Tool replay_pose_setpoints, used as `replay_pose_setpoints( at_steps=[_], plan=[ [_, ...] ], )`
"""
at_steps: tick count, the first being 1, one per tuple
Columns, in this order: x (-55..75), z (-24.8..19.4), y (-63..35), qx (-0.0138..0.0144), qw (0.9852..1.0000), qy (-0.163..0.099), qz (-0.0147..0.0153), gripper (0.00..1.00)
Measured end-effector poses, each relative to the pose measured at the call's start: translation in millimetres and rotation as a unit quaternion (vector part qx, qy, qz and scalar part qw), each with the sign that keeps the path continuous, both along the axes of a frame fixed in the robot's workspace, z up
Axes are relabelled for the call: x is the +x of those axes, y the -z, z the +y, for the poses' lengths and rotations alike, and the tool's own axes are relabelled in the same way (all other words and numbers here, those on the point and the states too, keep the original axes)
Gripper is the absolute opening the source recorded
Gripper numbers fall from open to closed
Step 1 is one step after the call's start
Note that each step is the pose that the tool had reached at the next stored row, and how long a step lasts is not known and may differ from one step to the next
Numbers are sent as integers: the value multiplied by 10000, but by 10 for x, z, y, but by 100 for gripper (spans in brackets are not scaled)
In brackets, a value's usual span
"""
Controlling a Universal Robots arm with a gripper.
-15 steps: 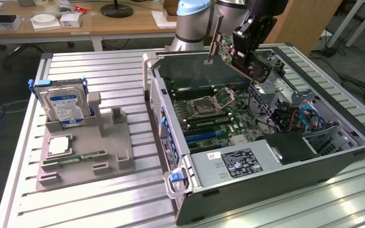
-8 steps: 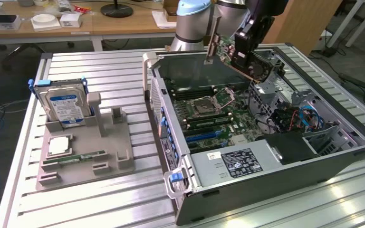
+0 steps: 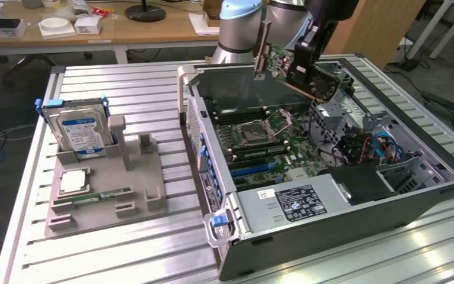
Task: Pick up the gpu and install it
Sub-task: 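Insert the gpu into the slot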
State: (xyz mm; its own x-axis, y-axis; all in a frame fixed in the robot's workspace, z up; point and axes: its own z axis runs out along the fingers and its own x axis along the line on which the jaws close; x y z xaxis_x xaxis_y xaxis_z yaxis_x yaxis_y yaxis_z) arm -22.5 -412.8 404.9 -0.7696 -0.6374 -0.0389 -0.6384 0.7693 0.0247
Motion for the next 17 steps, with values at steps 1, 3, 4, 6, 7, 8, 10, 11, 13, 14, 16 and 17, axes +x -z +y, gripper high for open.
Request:
replay_pose_setpoints(
  at_steps=[1, 3, 4, 6, 7, 8, 10, 11, 13, 14, 16, 17],
  plan=[
    [1, 0, 2, 7, 10000, -54, 0, 27],
    [4, 0, 5, 22, 9999, -162, 0, 27],
    [5, 0, 5, 27, 9998, -218, 0, 27],
    [6, 0, 6, 34, 9994, -337, 0, 27],
    [6, 0, 7, 37, 9992, -390, 0, 27],
    [6, 0, 7, 39, 9990, -446, 0, 27],
    [6, 0, 8, 42, 9985, -553, 1, 27],
    [6, 0, 8, 43, 9982, -606, 1, 27],
    [6, 0, 8, 43, 9975, -700, 1, 27],
    [6, 0, 9, 45, 9972, -740, 1, 27],
    [6, 0, 10, 46, 9965, -838, 2, 27],
    [6, 0, 10, 47, 9961, -886, 2, 27]
  ],
)
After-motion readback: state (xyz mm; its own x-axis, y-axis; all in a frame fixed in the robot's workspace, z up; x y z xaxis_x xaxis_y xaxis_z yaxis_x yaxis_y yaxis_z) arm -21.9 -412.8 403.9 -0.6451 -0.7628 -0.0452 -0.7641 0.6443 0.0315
